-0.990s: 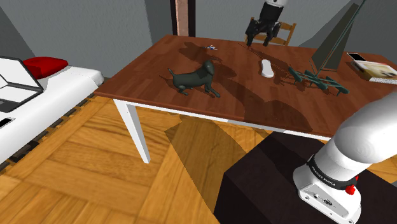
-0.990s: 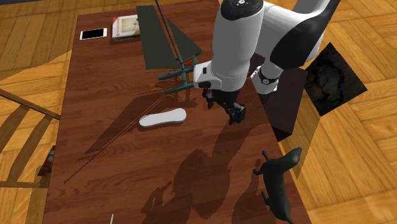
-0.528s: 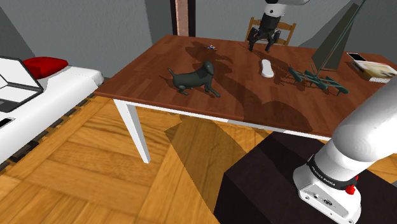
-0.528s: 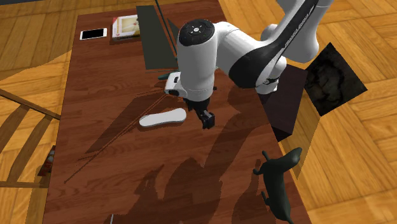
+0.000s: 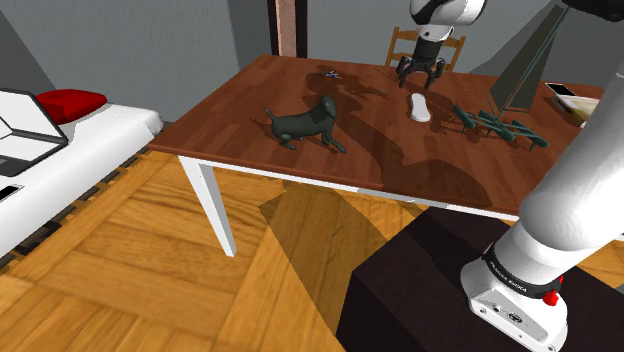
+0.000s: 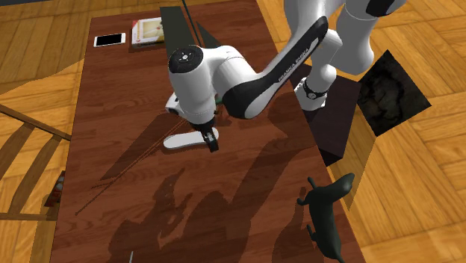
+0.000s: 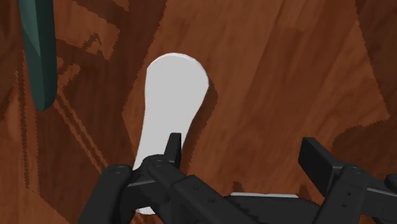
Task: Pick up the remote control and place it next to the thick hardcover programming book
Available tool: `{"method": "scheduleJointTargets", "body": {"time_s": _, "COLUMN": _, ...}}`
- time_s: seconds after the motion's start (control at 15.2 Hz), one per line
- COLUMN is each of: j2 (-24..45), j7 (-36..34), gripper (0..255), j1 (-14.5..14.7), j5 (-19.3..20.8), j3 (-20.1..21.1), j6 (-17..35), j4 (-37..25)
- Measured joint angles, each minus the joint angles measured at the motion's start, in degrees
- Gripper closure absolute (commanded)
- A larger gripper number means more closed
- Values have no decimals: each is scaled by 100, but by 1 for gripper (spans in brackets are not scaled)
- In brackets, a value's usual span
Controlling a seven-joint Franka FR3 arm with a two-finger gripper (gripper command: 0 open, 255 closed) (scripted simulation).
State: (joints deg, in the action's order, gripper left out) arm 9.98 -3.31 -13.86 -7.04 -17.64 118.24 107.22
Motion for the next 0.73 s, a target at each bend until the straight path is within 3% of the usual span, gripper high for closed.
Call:
{"method": "scheduleJointTargets", "body": {"time_s": 0.4, "j2": 1037, "j7": -143, "gripper": 0, "j1": -363, "j5": -237, "j3": -202, "j6": -43, "j4": -851}}
{"method": "scheduleJointTargets", "body": {"time_s": 0.73, "j2": 1432, "j7": -129, "gripper": 0, "j1": -523, "j5": -359, "j3": -245, "j6": 169, "j4": -953}}
